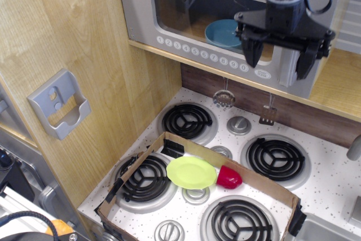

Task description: Open microwave

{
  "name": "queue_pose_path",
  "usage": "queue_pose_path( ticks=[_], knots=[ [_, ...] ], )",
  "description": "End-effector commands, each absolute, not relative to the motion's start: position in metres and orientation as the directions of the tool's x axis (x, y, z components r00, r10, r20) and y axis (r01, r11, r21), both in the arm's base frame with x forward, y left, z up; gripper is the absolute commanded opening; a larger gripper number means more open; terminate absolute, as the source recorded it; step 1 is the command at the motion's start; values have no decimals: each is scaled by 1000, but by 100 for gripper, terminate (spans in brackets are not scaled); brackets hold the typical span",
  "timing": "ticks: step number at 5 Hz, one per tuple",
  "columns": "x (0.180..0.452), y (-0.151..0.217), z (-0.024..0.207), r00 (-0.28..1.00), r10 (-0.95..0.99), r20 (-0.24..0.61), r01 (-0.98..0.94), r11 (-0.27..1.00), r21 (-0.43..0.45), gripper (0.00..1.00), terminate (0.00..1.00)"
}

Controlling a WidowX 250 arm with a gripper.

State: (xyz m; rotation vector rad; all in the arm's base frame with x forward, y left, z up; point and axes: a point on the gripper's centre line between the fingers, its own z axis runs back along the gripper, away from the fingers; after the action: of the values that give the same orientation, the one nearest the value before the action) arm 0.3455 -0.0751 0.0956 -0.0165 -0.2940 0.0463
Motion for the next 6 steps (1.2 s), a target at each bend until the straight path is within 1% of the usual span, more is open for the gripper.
queue_pose_path(
  ticks=[1,2,3,4,5,6],
  knots=[
    [371,-78,116,939,12,343,1,999,-38,100,0],
    [376,-77,114,936,8,353,6,999,-40,100,0],
    [375,-78,114,932,11,362,-1,1000,-29,0,0],
    [364,-76,106,935,38,353,-26,999,-38,0,0],
    [348,-75,92,946,90,311,-75,995,-61,0,0],
    [323,-76,81,956,149,253,-132,988,-83,0,0]
  ],
)
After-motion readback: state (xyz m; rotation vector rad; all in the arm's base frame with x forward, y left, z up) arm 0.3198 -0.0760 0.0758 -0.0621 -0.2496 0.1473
